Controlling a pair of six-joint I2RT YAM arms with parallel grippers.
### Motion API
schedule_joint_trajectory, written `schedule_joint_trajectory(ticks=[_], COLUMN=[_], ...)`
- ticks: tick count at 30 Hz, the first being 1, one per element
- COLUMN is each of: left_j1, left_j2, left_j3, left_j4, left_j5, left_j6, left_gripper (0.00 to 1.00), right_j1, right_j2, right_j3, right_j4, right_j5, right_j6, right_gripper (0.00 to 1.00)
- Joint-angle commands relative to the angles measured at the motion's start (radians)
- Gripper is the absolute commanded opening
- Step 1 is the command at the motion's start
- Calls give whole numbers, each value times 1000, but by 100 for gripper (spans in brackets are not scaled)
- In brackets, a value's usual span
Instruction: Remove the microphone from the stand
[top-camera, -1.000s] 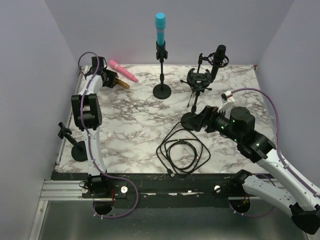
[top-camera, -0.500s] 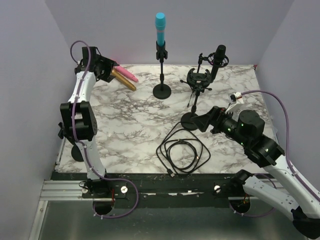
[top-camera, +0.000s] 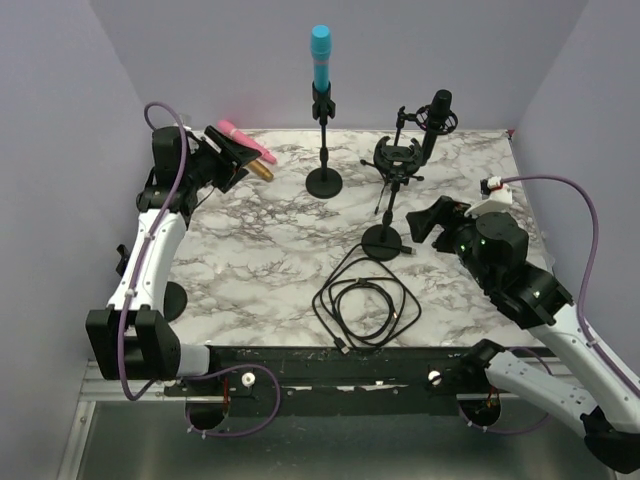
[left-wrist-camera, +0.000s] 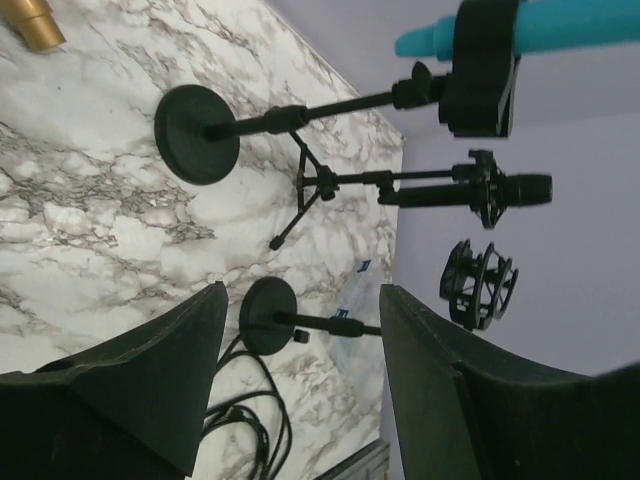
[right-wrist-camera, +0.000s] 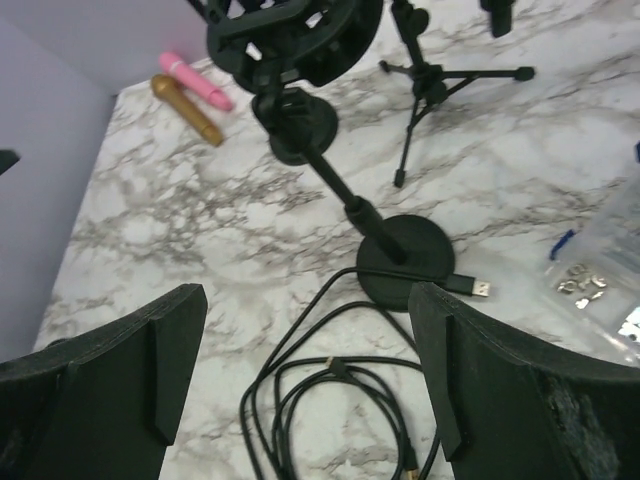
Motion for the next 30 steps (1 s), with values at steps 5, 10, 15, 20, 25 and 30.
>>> schedule_joint_trajectory(ticks=[5,10,15,20,25,30], left_j1=[-184,-248,-256,-269,-273,-272], left_j2=[-174,-157,-151,-127,-113,-107], left_j3=[-117,-75,-58,-66,-60,-53], left_j4=[210,205,191,224,223,222], left_j5=[125,196,228,271,290,304], left_j6=[272,342,347,313,301,302], left_gripper=[65,66,66,66,67,87], right_j1=[4,4,4,4,0,-5], right_j2=[184,258,277,336,413,447], right_j3=[36,77,139,220,300,328], right_j4=[39,123,166,196,195,172], right_j5=[222,99,95,111,122,155], right_j6=[-116,-138,-150,-169,-171,-157], right_gripper=[88,74,71,60,49,43])
